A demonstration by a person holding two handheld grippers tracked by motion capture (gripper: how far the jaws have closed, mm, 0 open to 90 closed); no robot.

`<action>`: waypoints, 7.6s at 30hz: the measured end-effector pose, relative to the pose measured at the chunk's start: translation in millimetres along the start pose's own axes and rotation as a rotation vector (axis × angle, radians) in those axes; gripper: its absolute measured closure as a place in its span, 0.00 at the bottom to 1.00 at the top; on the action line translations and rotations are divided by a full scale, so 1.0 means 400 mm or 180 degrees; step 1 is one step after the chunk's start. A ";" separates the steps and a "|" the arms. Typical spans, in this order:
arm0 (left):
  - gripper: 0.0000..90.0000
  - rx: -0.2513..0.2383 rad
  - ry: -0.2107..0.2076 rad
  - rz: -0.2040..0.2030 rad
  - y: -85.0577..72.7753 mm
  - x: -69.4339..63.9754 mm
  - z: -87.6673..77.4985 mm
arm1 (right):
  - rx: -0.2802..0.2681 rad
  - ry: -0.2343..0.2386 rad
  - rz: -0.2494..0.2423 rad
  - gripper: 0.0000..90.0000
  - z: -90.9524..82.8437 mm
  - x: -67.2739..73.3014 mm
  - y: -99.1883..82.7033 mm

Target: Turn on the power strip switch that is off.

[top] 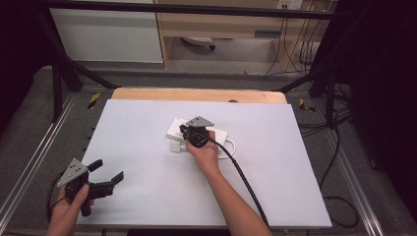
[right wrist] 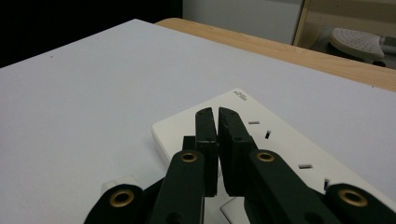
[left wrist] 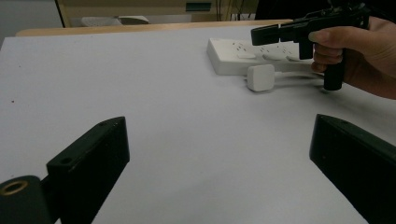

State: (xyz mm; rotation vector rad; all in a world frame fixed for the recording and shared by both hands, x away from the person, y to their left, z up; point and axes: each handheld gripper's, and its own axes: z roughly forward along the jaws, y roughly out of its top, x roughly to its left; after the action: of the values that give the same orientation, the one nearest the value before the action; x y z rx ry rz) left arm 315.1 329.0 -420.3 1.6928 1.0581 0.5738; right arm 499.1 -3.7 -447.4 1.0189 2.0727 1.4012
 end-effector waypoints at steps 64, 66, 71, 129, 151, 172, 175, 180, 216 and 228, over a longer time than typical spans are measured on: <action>0.06 0.0021 -0.0005 0.0021 0.000 -0.004 0.001 | 0.0188 -0.0112 -0.0124 1.00 0.017 0.018 -0.018; 0.06 0.0025 -0.0003 0.0019 0.000 -0.005 0.002 | 0.0192 -0.0109 -0.0107 1.00 0.017 0.018 -0.017; 0.06 0.0021 -0.0005 0.0020 0.000 -0.005 0.001 | 0.0202 -0.0132 -0.0107 1.00 0.016 0.020 -0.017; 0.06 0.0023 -0.0001 0.0043 0.000 -0.008 0.002 | -0.0136 -0.0052 0.0149 0.72 -0.134 -0.042 0.076; 0.06 0.0049 0.0011 0.0049 0.000 -0.009 0.003 | -0.0162 -0.0046 0.0296 0.37 -0.243 -0.096 0.098; 0.06 0.0059 0.0024 0.0053 -0.001 -0.012 0.004 | -0.0219 -0.0295 0.0340 0.05 -0.336 -0.151 0.093; 0.06 0.0066 0.0026 0.0055 -0.001 -0.013 0.004 | -0.0228 -0.0378 0.0330 0.05 -0.352 -0.160 0.089; 0.06 0.0065 0.0025 0.0061 -0.001 -0.014 0.005 | -0.0279 -0.0419 0.0330 0.04 -0.378 -0.175 0.081; 0.06 0.0075 0.0035 0.0077 -0.001 -0.018 0.004 | -0.0466 -0.0574 0.0492 0.07 -0.614 -0.271 -0.086; 0.06 0.0092 0.0025 0.0091 -0.001 -0.022 0.005 | -0.0374 -0.0648 0.0444 0.05 -0.676 -0.284 -0.170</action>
State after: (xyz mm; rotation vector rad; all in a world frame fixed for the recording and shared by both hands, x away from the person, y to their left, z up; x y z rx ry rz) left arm 312.1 320.4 -420.4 1.7348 1.0536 0.5863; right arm 359.2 -267.7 -409.1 1.2216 1.7827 1.4034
